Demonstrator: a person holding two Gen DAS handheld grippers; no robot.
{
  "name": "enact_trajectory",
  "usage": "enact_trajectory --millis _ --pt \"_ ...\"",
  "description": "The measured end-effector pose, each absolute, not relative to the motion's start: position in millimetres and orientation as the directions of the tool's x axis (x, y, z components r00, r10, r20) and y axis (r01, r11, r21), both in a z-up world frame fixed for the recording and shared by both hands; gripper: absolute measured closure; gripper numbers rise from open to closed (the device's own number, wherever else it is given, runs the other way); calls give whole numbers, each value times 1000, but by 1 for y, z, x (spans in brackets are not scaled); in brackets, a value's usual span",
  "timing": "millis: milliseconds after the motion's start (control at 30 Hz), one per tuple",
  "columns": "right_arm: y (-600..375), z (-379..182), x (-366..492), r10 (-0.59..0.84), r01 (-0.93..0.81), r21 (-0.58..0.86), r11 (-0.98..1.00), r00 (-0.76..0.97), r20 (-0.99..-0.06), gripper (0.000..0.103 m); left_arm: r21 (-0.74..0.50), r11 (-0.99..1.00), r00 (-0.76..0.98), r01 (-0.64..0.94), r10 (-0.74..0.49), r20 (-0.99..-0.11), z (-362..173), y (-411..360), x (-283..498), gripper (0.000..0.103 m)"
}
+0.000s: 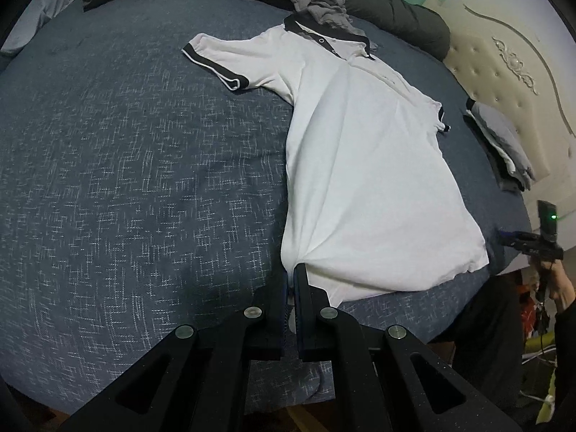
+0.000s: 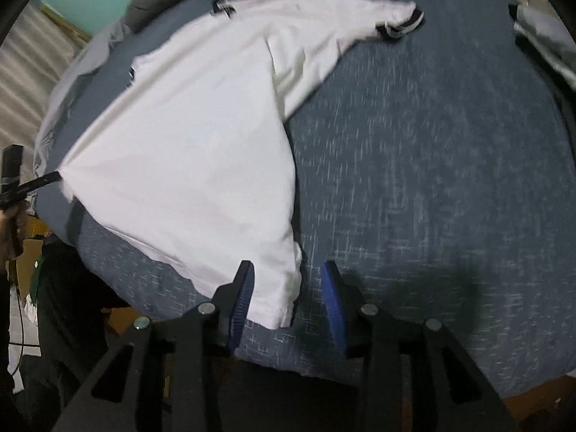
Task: Fold clothes
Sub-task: 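Hold the hem with both grippers and pull it apart to straighten it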
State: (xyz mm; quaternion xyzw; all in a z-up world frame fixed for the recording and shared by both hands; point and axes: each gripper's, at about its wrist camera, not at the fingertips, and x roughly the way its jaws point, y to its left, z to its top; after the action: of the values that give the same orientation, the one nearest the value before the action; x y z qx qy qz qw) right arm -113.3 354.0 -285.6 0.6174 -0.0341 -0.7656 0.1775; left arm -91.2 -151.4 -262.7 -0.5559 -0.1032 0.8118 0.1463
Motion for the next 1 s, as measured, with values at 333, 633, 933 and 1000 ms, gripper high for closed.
enact_trajectory --millis 333,633,933,1000 --pt "348 -318 -119 -337 159 320 -934 -100 -936 99 -328 -934 -339 -141 356 -871 -258 -148 -88 100" --pt "381 -245 -102 -360 205 316 -927 -239 -902 101 -332 -921 -342 -206 386 -857 -228 -140 -73 100" --pt "411 -258 -76 -299 170 264 -950 -235 -925 101 -375 -902 -235 -214 420 -876 -260 -115 -60 100" --pt "414 -266 -75 -289 153 259 -954 -234 -928 101 -381 -902 -214 -204 421 -882 -273 -110 -62 100"
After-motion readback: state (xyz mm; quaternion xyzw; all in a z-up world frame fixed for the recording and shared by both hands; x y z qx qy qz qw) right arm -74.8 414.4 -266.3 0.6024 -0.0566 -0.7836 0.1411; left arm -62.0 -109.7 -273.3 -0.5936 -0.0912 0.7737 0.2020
